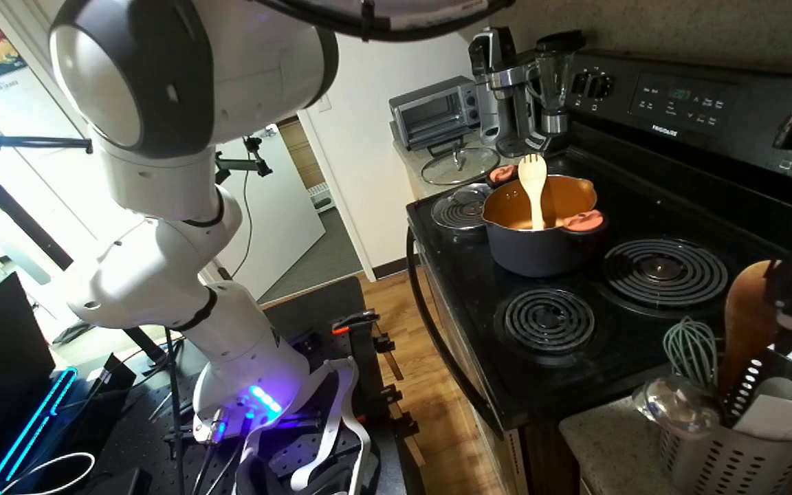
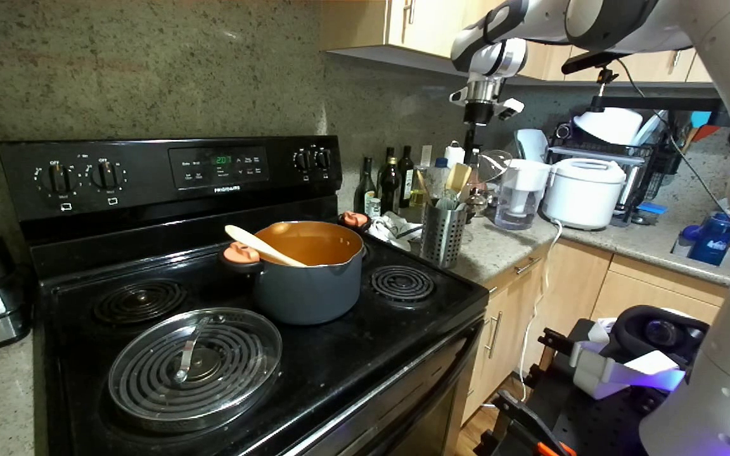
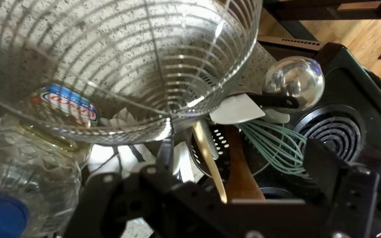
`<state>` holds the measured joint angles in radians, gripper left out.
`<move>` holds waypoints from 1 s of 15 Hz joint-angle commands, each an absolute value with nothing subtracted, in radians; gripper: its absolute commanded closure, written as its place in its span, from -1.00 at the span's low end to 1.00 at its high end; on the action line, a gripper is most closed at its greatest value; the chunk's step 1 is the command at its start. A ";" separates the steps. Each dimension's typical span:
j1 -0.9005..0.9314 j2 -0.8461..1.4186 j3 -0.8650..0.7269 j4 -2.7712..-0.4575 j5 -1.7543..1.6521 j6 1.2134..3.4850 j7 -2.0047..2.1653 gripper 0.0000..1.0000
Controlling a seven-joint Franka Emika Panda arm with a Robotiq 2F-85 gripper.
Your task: Remove the wooden spatula from the the holder and place it inside the pot on the stove
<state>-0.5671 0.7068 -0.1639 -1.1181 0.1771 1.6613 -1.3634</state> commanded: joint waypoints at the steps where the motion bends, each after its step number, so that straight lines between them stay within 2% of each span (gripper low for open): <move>1: -0.571 0.694 -0.152 -1.124 0.188 1.673 -1.404 -1.00; 15: -0.546 0.684 -0.155 -1.166 0.177 1.708 -1.419 -1.00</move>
